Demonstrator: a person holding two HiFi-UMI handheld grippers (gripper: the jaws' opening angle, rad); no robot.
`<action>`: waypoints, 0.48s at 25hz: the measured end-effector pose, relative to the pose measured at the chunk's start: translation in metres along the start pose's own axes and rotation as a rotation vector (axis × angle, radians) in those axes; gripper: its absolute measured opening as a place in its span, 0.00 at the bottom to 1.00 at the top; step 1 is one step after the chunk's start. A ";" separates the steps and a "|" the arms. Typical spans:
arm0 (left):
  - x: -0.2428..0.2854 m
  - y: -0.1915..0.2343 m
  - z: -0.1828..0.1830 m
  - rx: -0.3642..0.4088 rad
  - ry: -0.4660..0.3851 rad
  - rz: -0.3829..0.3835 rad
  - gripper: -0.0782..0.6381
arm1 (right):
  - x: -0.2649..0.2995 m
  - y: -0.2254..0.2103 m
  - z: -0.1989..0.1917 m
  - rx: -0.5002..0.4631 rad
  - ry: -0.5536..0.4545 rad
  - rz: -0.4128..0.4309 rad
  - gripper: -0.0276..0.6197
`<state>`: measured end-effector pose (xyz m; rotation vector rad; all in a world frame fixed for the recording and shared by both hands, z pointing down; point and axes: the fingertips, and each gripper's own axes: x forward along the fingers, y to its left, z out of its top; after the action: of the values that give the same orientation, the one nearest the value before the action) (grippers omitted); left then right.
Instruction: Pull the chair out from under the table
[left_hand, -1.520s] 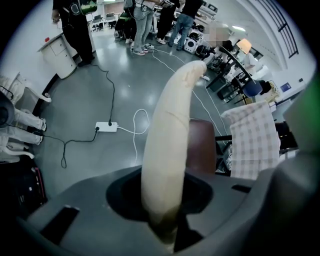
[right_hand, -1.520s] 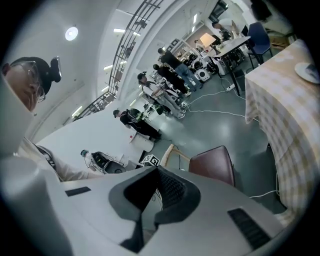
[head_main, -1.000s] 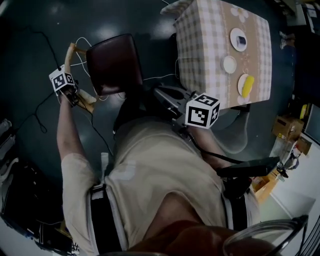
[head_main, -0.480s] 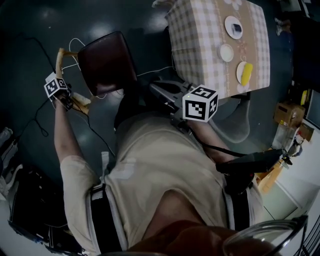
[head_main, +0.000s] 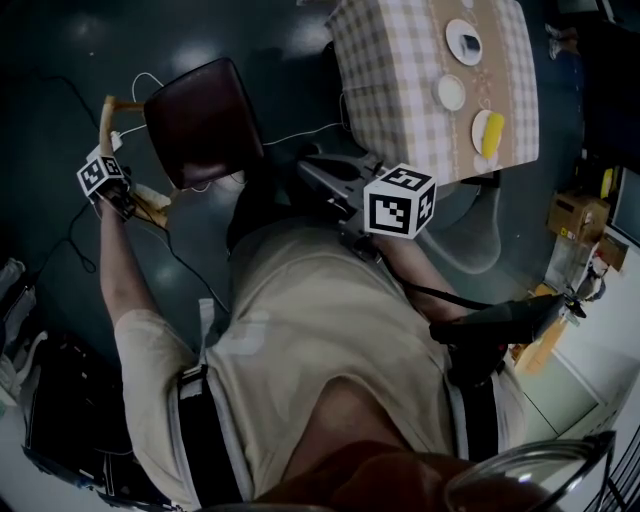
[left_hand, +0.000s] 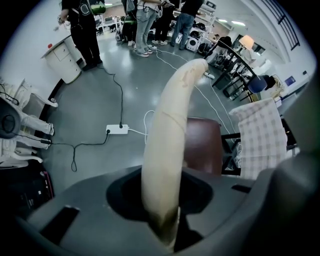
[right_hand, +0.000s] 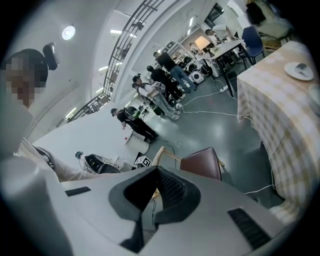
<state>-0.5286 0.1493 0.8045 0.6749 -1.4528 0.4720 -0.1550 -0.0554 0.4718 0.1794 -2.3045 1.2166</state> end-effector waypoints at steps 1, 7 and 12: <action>0.001 0.001 0.000 0.000 0.000 0.001 0.26 | 0.000 -0.001 -0.001 0.004 -0.003 -0.003 0.05; 0.006 0.010 0.005 0.002 -0.017 0.006 0.26 | 0.004 -0.002 -0.005 0.002 -0.010 -0.014 0.05; 0.007 0.011 0.011 0.005 -0.012 -0.013 0.26 | 0.003 0.000 -0.005 -0.021 -0.029 -0.039 0.05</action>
<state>-0.5439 0.1491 0.8123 0.6918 -1.4581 0.4616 -0.1554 -0.0507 0.4752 0.2345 -2.3266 1.1768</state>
